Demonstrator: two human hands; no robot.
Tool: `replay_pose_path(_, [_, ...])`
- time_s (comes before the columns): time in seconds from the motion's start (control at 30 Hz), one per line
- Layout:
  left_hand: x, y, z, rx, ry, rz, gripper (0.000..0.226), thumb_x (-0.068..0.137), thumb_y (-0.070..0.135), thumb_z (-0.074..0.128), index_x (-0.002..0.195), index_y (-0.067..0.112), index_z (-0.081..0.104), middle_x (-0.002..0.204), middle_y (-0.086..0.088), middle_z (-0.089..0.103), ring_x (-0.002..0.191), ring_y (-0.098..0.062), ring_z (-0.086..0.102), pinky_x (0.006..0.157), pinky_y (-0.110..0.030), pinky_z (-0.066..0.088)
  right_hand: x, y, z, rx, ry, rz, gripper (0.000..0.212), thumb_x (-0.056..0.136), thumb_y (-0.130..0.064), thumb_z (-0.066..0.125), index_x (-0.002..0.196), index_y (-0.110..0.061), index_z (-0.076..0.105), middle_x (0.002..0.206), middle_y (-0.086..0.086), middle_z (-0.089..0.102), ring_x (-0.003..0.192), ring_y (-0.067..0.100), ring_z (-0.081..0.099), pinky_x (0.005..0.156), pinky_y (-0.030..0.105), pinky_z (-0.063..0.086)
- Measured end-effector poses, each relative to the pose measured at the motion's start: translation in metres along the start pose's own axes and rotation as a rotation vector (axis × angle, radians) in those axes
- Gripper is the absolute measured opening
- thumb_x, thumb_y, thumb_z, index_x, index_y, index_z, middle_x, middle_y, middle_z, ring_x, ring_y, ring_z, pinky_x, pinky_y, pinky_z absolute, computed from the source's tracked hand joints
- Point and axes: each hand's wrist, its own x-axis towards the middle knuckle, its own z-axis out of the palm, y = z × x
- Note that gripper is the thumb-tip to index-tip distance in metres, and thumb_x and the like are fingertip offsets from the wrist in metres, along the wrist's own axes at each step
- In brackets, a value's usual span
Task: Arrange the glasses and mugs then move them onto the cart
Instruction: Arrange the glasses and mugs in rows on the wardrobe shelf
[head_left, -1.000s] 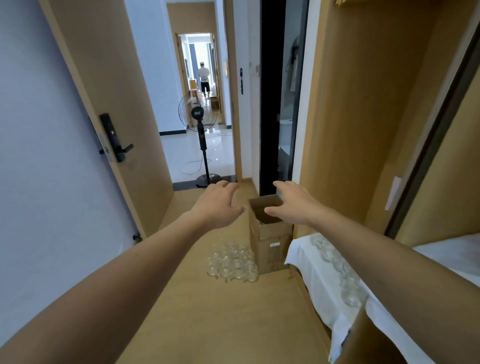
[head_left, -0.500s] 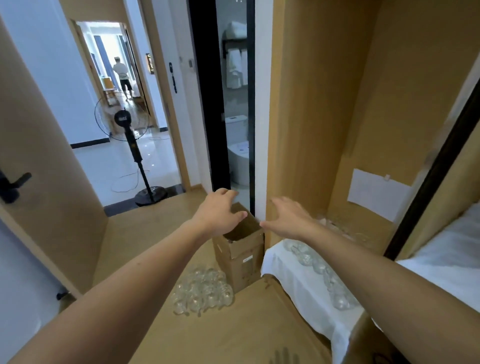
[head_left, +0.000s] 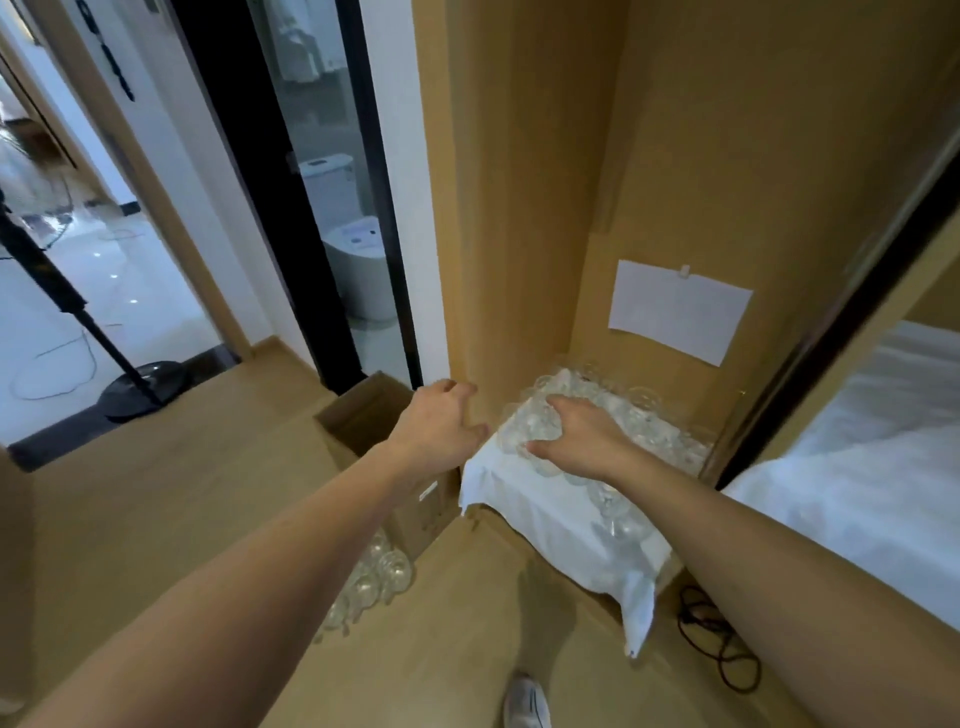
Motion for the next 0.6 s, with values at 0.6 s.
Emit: replay_pose_path(0.6, [0.224, -0.002, 0.1, -0.039, -0.256, 0.055, 0.065, 0.096, 0.05, 0.059, 0.149, 0.016, 0.043, 0.15, -0.008, 0.048, 0.139, -0.026, 0.043, 0.11, -0.034, 0.037, 0.168, 0.119, 0.039, 0.129, -0.096, 0.307, 0.079, 0.09, -0.051, 0.066, 0.153, -0.014, 0.035, 0.147, 0.016, 0.049, 0.134, 0.035, 0.047, 0.105, 0.038, 0.042])
